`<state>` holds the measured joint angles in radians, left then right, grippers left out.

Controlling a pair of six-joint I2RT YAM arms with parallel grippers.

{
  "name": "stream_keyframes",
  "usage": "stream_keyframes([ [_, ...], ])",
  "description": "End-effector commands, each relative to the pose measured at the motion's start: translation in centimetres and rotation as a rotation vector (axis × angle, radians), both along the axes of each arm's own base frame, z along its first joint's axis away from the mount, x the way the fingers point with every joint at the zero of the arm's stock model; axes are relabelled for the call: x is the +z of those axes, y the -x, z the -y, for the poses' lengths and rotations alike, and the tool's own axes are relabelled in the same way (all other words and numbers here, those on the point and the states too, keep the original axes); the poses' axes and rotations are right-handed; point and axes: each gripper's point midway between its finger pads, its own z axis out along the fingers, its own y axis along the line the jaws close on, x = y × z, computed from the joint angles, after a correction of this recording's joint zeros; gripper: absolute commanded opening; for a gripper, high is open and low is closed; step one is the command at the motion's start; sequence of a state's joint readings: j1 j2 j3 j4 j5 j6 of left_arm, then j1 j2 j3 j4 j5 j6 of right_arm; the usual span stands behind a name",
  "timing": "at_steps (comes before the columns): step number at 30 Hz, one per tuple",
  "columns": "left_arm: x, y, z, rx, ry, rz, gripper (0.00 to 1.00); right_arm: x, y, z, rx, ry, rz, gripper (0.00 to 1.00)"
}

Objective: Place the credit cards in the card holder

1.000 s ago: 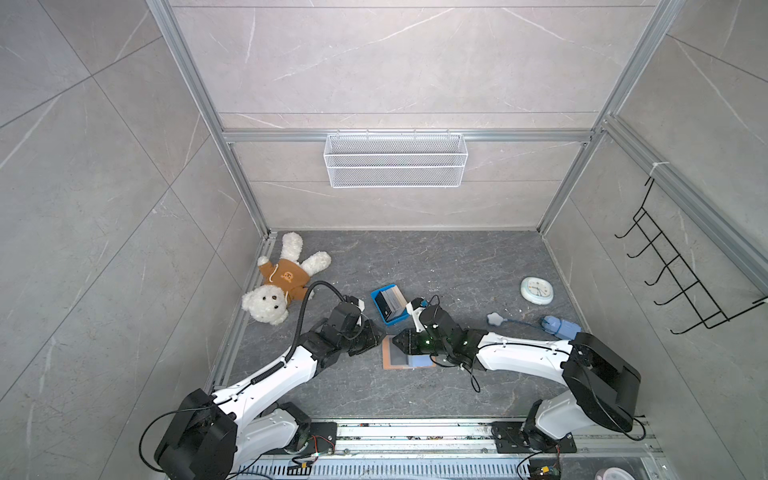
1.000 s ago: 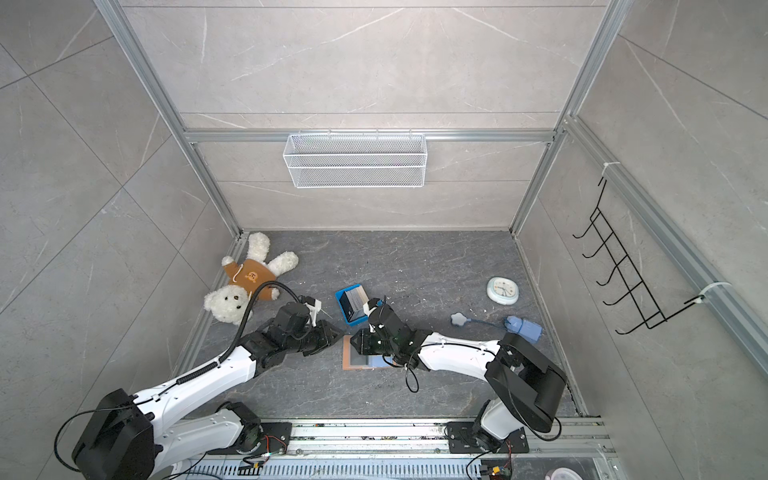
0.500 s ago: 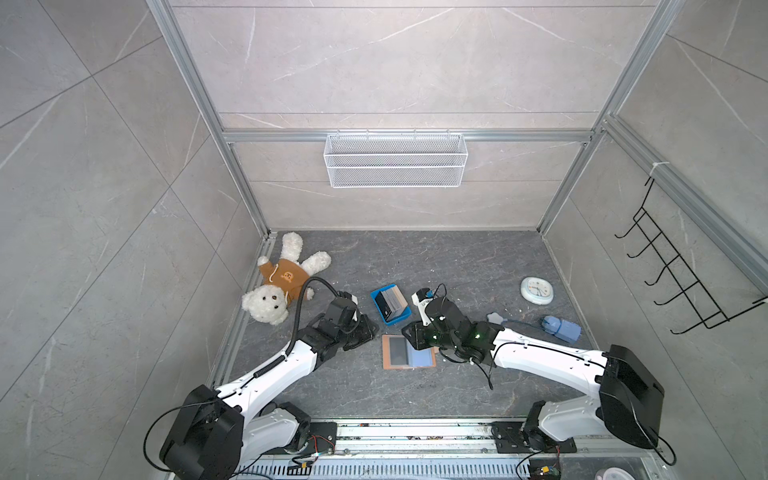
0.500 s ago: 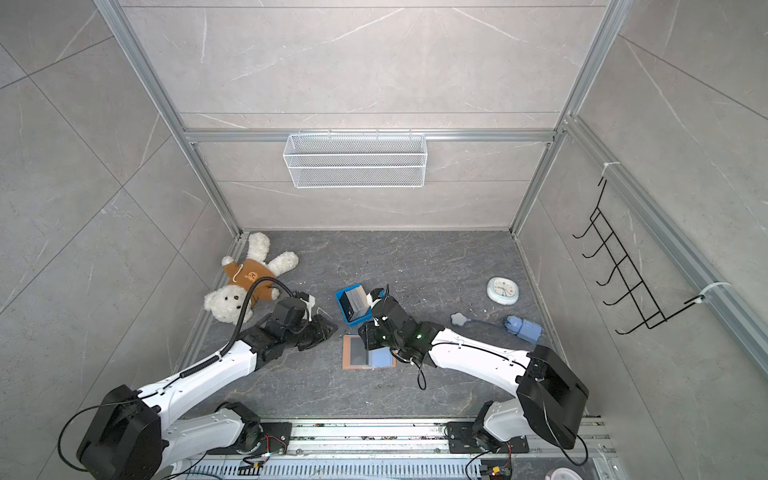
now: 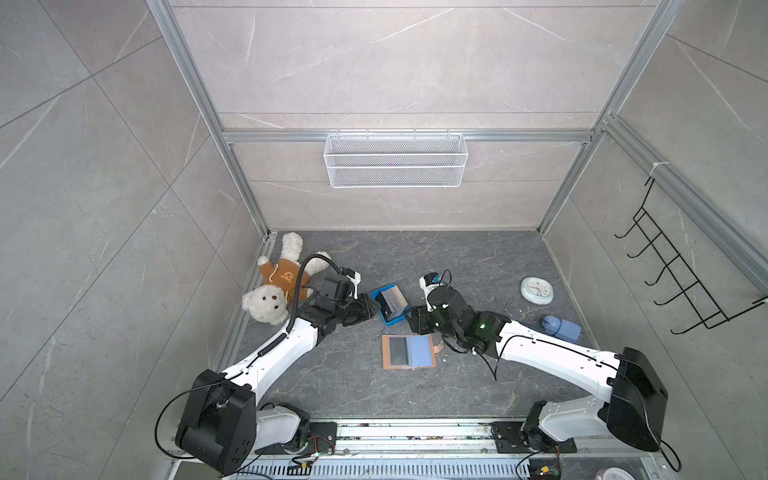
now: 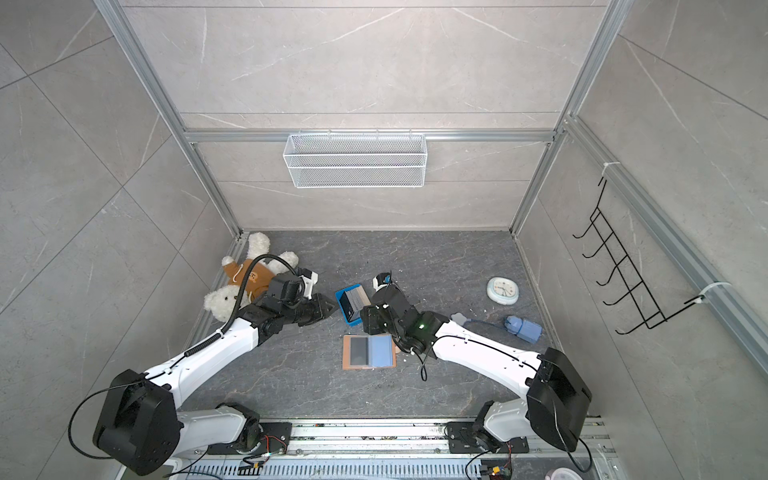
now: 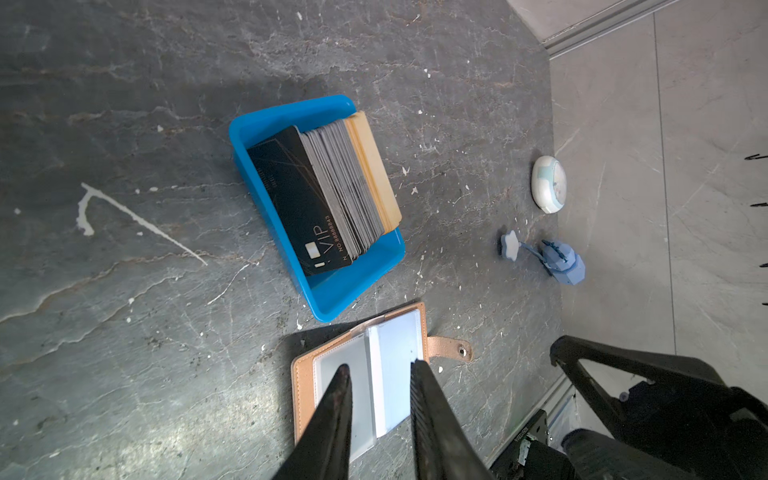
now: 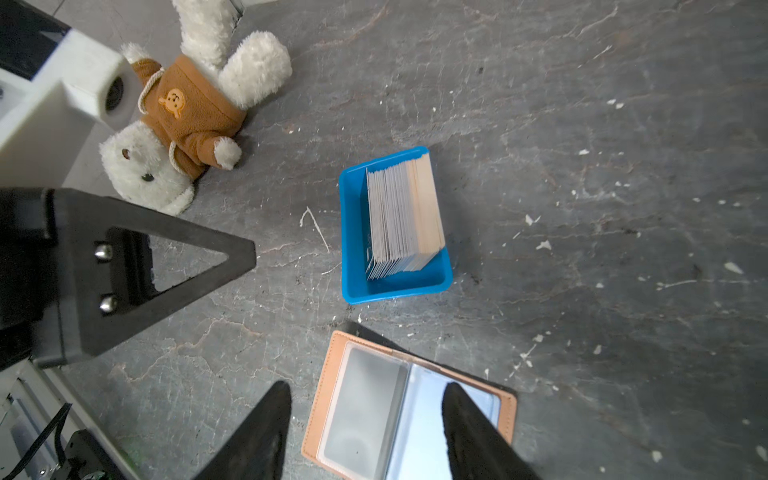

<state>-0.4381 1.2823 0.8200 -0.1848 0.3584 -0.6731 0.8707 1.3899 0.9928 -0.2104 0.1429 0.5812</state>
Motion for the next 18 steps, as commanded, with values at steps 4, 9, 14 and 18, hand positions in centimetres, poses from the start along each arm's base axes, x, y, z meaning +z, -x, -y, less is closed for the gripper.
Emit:
stream_keyframes([
  [4,0.1,-1.3,-0.2,-0.048,0.012,0.014,0.28,1.5,-2.1,0.7,-0.012,-0.030,-0.006,0.77],
  [9,-1.5,-2.9,-1.2,0.000,0.004,-0.018,0.28,0.8,-4.0,0.5,0.005,-0.035,-0.032,0.87],
  [14,-3.1,-4.7,-2.2,0.044,-0.010,-0.070,0.29,-0.6,-5.6,-0.7,0.035,-0.006,-0.050,0.96],
  [18,-4.2,-6.2,-2.4,0.051,-0.003,-0.104,0.30,-1.4,-6.7,-1.7,0.040,-0.024,-0.058,1.00],
])
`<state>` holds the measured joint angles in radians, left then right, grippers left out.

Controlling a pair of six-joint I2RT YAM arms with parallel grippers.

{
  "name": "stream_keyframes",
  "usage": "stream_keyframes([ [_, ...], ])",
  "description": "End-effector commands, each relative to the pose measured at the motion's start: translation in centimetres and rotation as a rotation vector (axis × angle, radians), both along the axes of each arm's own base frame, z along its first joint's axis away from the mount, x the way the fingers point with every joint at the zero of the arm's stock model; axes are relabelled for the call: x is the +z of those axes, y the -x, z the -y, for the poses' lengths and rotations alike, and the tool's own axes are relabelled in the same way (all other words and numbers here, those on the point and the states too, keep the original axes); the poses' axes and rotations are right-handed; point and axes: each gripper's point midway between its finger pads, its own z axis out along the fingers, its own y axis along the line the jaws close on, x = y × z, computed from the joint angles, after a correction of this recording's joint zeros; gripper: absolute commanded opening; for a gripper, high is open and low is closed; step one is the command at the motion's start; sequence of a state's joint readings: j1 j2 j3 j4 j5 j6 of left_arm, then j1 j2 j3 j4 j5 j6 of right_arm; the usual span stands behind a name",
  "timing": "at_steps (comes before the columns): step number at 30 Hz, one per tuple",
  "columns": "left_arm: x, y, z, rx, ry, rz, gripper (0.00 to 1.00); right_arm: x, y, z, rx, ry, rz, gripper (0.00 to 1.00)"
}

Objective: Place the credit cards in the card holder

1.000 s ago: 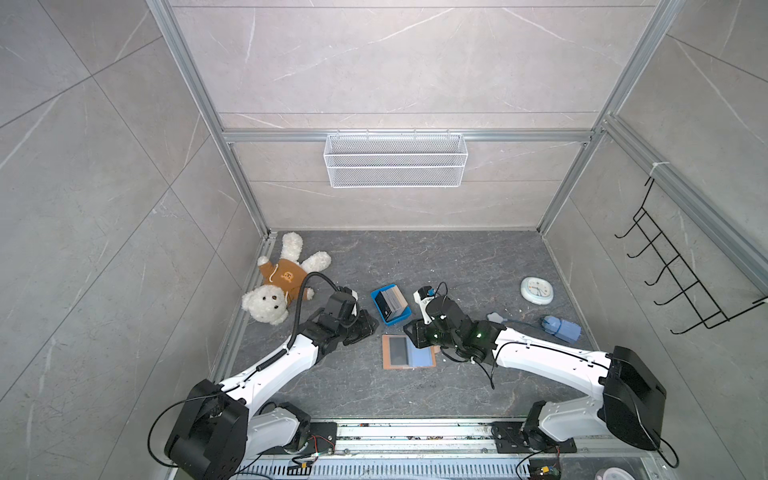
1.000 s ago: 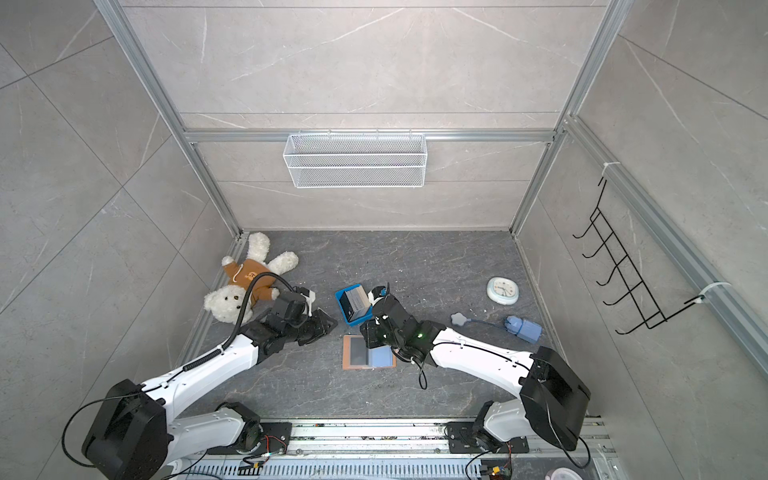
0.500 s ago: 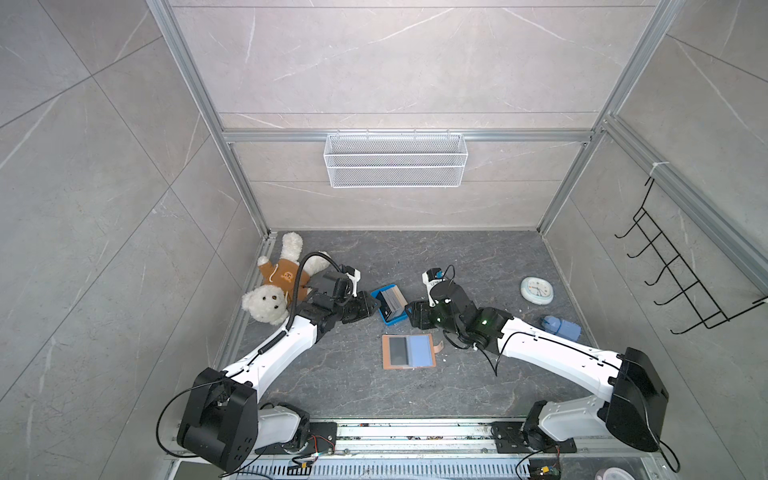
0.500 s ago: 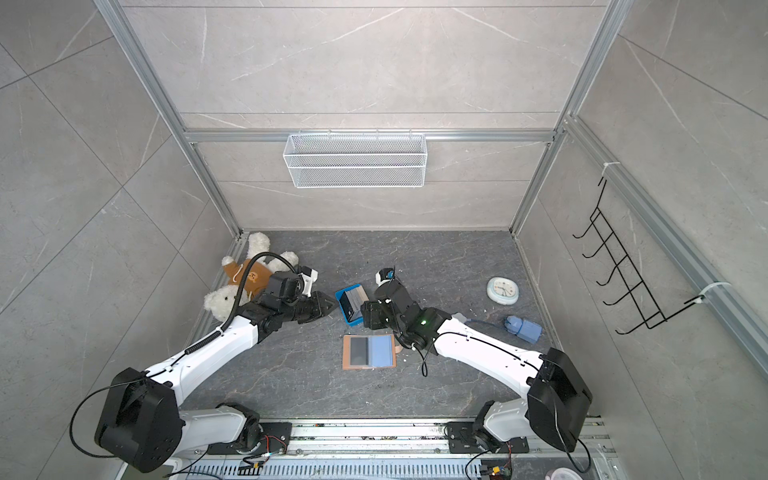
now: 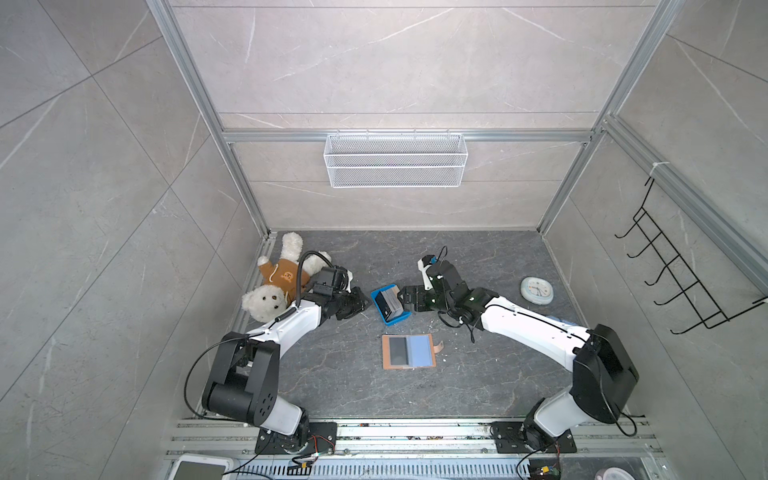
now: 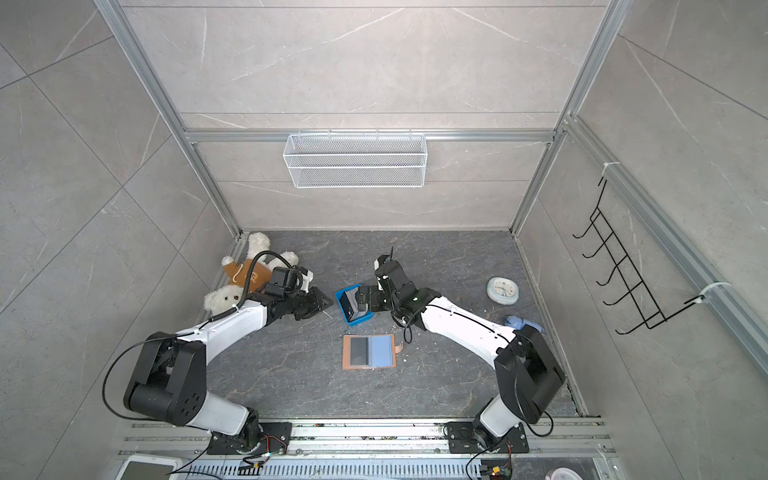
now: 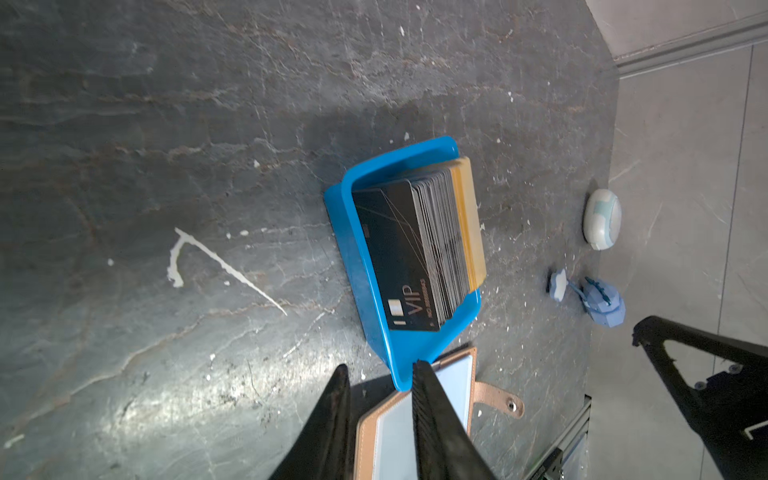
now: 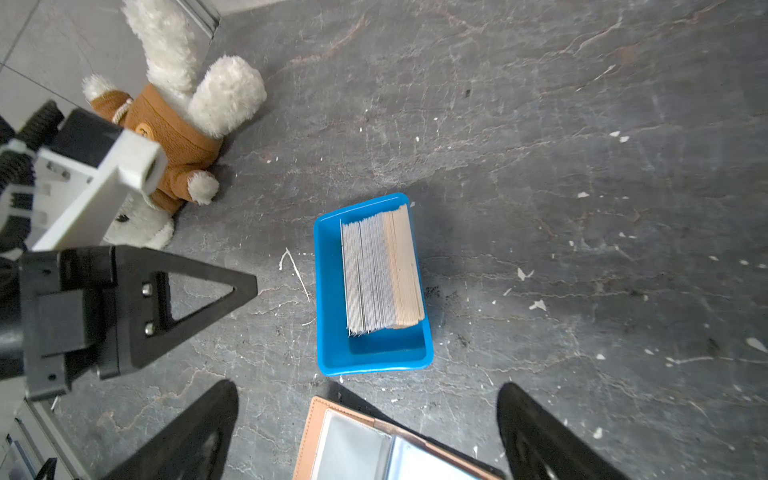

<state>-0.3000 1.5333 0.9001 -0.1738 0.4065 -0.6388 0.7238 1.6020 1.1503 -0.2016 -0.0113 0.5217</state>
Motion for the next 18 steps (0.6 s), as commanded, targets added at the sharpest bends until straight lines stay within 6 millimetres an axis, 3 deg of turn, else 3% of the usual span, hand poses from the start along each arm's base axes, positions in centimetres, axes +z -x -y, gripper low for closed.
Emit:
stream_keyframes([
  [1,0.9,-2.0,0.7,-0.034,0.042,0.032,0.31,0.3,-1.1,-1.4,0.033,-0.025,0.013,1.00],
  [10,-1.5,-5.4,1.1,-0.006,0.032,0.004,0.42,-0.9,-1.6,-1.8,0.005,-0.032,-0.021,0.97],
  [18,-2.9,-7.1,2.4,-0.029,0.075,-0.014,0.37,-2.0,-0.7,-0.6,-0.017,-0.010,-0.045,0.95],
])
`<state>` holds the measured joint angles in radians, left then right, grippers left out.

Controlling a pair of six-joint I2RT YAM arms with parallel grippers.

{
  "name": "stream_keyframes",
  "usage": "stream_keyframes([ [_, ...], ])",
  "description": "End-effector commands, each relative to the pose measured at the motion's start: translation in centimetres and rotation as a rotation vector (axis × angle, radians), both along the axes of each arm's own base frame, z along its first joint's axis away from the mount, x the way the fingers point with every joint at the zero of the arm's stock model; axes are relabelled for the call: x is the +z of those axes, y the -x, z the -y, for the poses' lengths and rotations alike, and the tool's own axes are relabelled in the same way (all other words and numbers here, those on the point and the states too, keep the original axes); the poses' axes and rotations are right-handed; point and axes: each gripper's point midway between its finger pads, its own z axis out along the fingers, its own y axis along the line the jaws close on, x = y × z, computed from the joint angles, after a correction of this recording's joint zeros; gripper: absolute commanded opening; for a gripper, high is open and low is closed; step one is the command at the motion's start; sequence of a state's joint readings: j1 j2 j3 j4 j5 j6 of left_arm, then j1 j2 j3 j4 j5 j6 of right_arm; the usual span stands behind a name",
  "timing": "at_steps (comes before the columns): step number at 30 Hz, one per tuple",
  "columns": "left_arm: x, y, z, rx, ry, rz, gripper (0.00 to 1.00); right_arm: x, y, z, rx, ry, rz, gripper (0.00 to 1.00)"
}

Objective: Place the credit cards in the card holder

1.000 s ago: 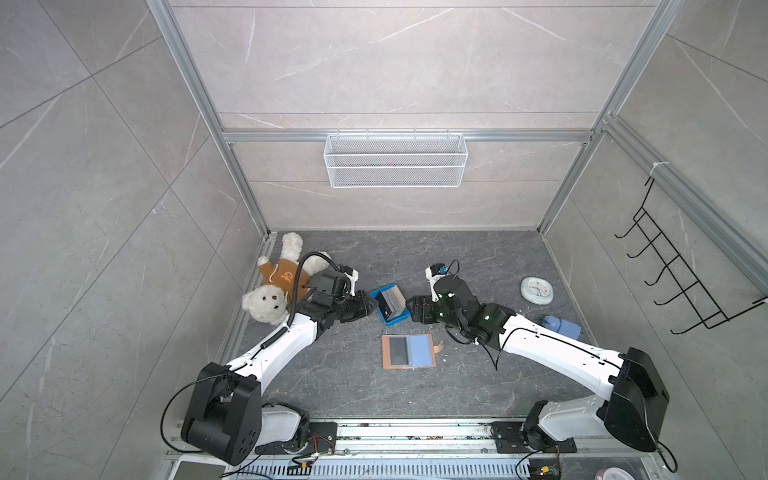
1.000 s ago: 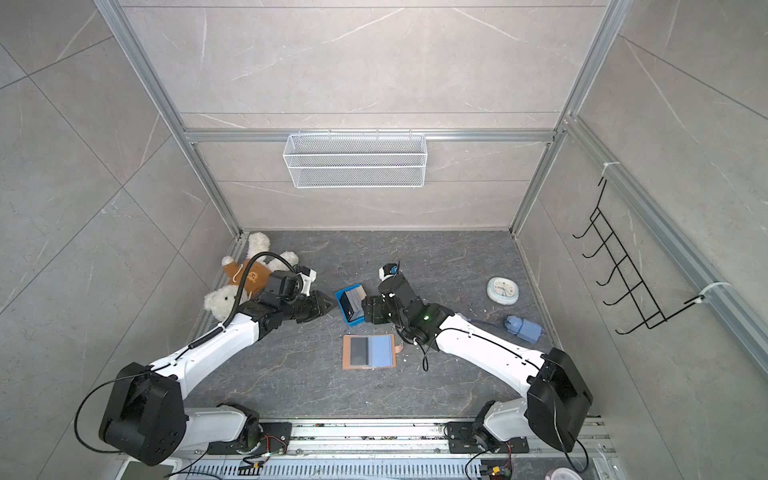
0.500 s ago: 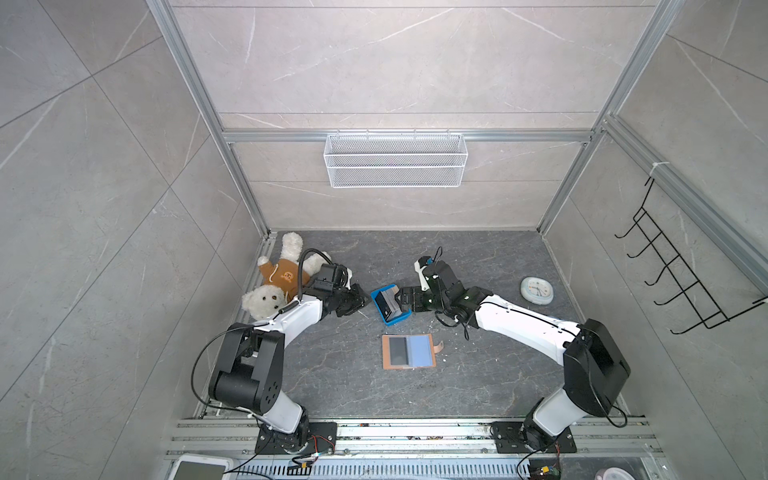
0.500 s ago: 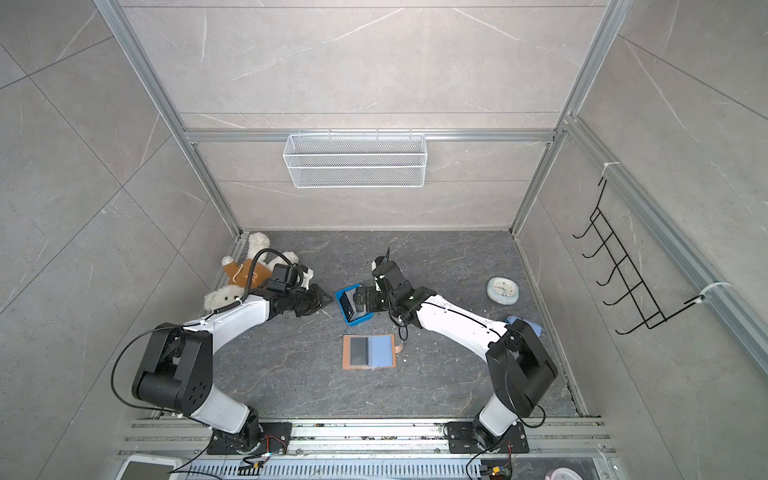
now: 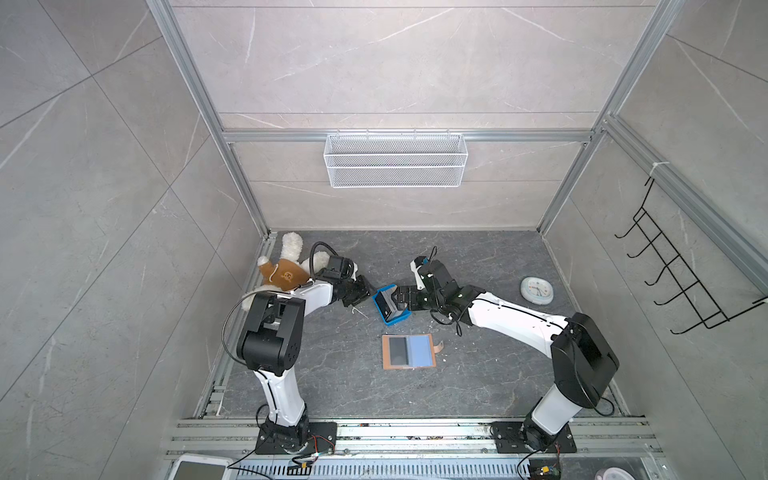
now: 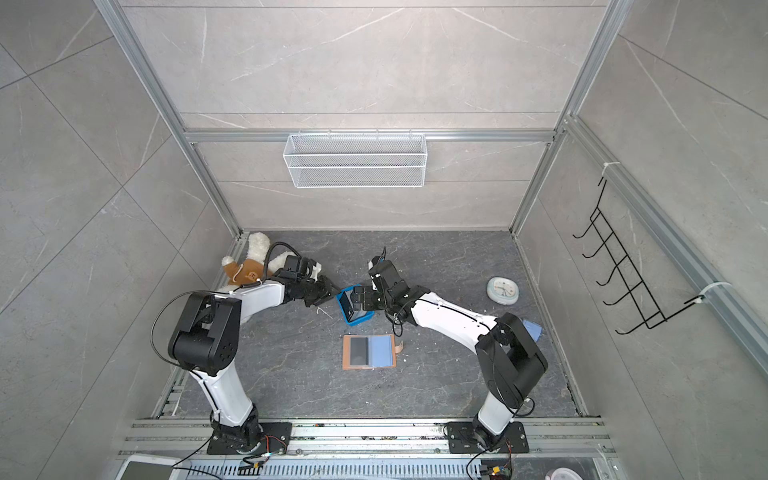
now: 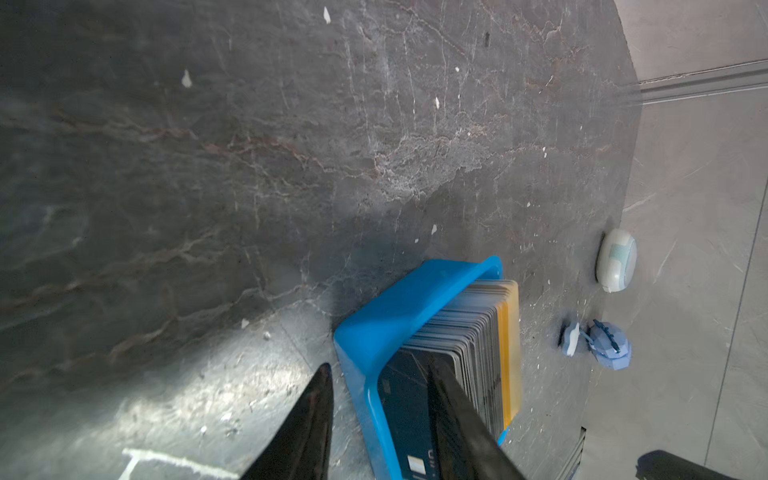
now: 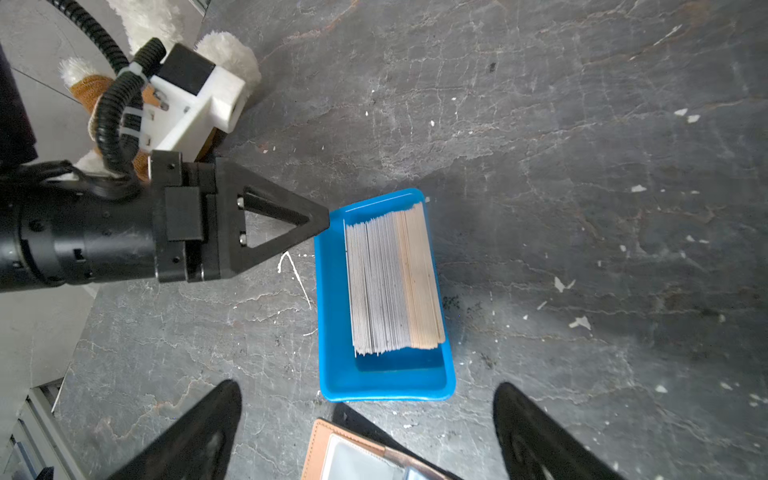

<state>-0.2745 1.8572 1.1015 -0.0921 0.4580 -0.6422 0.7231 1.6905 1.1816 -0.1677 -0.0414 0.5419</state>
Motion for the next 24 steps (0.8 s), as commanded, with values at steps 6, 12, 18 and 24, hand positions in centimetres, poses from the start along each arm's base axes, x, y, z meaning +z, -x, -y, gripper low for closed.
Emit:
stream_keyframes([
  [6,1.0,-0.8,1.2,-0.042,0.065,0.033,0.33,-0.7,0.5,0.7,-0.021,0.001,-0.027,0.93],
  [12,1.6,-1.0,3.1,-0.079,0.139,0.036,0.32,-1.7,0.4,0.4,-0.013,0.004,-0.043,0.91],
  [18,2.2,-1.1,3.6,-0.104,0.161,0.057,0.32,-2.3,0.4,-0.2,0.002,-0.012,-0.057,0.90],
  [24,2.8,-0.1,1.7,-0.057,0.061,0.042,0.30,-3.2,-0.5,0.9,-0.072,0.067,-0.076,0.91],
])
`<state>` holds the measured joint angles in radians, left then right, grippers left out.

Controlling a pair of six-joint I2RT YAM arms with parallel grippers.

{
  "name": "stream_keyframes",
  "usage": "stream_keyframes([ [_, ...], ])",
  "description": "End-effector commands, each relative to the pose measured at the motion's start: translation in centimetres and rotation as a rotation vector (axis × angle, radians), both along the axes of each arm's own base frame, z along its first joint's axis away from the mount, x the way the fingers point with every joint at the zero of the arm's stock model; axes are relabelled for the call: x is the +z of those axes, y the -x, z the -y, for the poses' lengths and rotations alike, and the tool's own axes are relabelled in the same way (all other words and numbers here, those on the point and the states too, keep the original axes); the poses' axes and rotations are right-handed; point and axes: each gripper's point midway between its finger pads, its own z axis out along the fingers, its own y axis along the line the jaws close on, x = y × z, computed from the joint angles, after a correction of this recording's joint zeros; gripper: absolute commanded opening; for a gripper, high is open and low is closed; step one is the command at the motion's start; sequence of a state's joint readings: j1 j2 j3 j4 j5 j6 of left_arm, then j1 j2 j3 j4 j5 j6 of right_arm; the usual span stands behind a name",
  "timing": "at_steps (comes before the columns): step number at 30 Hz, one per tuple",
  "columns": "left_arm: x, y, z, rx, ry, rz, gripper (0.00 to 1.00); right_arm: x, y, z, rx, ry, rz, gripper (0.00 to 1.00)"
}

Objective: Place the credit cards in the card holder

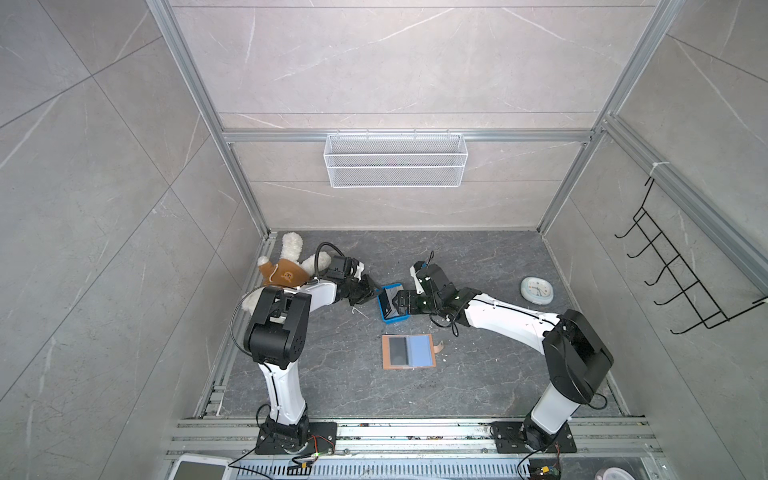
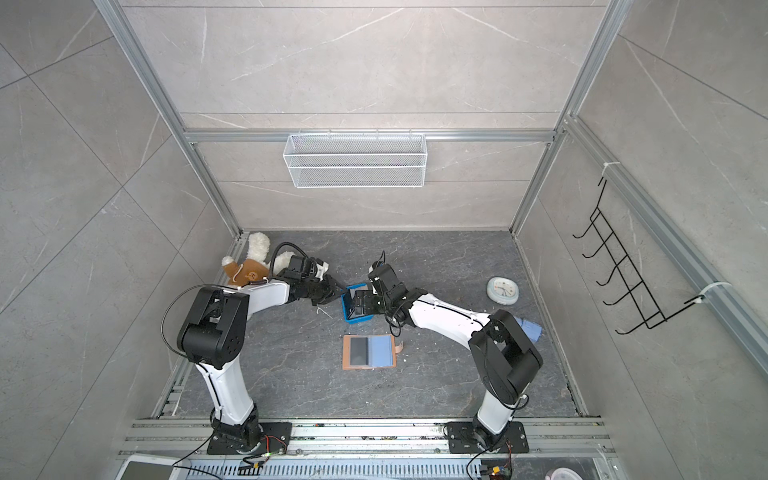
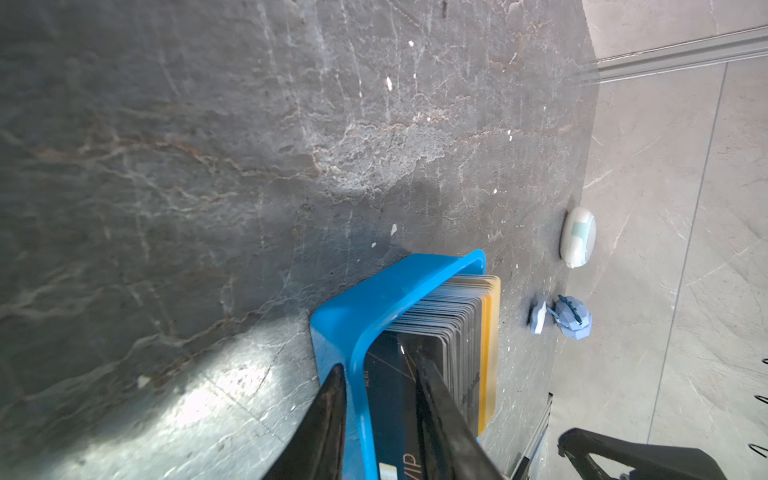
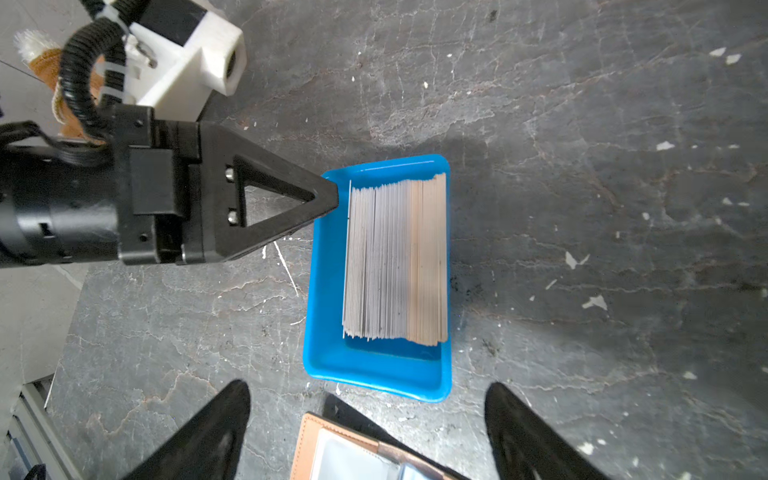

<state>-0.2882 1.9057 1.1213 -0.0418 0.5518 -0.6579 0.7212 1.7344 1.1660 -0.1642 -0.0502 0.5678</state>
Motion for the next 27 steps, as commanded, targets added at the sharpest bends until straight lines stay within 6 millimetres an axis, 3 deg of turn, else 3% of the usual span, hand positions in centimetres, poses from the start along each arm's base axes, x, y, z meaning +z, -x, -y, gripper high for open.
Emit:
stream_keyframes([
  [1,3.3,0.2,-0.5,-0.002,-0.034,0.049,0.29,-0.7,-1.0,0.8,-0.065,0.062,-0.018,0.91],
  [8,6.2,1.1,-0.5,-0.050,-0.046,0.022,0.18,-1.2,-2.5,-0.2,-0.064,0.088,-0.020,0.94],
  [11,6.3,1.3,0.5,-0.101,-0.007,-0.024,0.16,-1.3,-3.2,-0.7,-0.057,0.104,-0.022,0.96],
  [27,2.1,2.1,1.3,-0.094,-0.014,-0.123,0.06,-3.3,-4.7,-1.9,-0.023,0.165,-0.036,0.97],
])
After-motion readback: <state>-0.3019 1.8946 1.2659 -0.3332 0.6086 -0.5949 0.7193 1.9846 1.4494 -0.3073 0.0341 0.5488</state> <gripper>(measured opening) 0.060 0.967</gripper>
